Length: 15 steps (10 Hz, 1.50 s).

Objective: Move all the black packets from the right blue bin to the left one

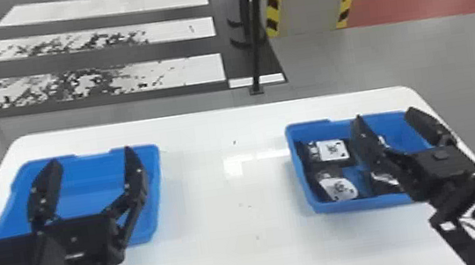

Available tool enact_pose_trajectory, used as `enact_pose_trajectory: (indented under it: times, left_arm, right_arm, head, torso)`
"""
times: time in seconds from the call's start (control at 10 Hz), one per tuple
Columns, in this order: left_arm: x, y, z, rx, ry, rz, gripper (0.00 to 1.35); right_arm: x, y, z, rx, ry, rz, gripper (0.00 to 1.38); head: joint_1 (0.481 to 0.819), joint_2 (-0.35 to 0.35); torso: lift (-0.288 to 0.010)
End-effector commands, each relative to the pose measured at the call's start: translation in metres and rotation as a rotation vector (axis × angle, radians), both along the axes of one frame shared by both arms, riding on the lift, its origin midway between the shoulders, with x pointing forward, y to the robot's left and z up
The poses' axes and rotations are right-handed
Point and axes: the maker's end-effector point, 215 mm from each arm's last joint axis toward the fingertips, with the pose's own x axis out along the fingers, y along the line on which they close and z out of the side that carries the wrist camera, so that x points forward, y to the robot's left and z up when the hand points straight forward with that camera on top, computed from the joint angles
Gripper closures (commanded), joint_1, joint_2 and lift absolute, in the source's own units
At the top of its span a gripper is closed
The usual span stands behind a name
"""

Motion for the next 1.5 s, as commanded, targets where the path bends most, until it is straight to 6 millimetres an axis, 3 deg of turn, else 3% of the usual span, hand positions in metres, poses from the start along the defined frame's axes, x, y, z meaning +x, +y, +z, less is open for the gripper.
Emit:
enact_pose_trajectory:
  times: [0.0,0.4,0.7,0.9,1.1,1.4]
  left_arm:
    - [0.0,0.0,0.001,-0.001,-0.002,-0.001,0.17]
    - [0.001,-0.002,0.001,0.001,-0.002,-0.01,0.17]
    - [0.001,-0.004,0.0,0.001,0.0,-0.013,0.17]
    - [0.001,-0.004,0.0,0.004,0.0,-0.013,0.17]
    - [0.001,-0.006,-0.001,0.004,0.003,-0.02,0.17]
    - [0.003,-0.009,0.0,0.003,0.006,-0.034,0.17]
  right_arm:
    - [-0.001,-0.002,-0.002,0.002,0.004,-0.004,0.13]
    - [-0.001,-0.004,-0.002,0.004,0.006,-0.006,0.15]
    - [0.006,0.001,-0.022,-0.018,0.143,0.019,0.15]
    - [0.008,0.002,-0.049,-0.064,0.298,0.035,0.15]
    - [0.025,0.003,-0.091,-0.042,0.401,0.093,0.15]
    - [0.029,-0.005,-0.134,-0.089,0.547,0.083,0.17]
  head:
    - [0.695,-0.065]
    - [0.695,-0.071]
    - [0.695,-0.072]
    - [0.695,-0.067]
    - [0.695,-0.065]
    - [0.695,-0.072]
  torso:
    - [-0.14]
    - [-0.14]
    - [-0.14]
    - [-0.14]
    - [-0.14]
    - [-0.14]
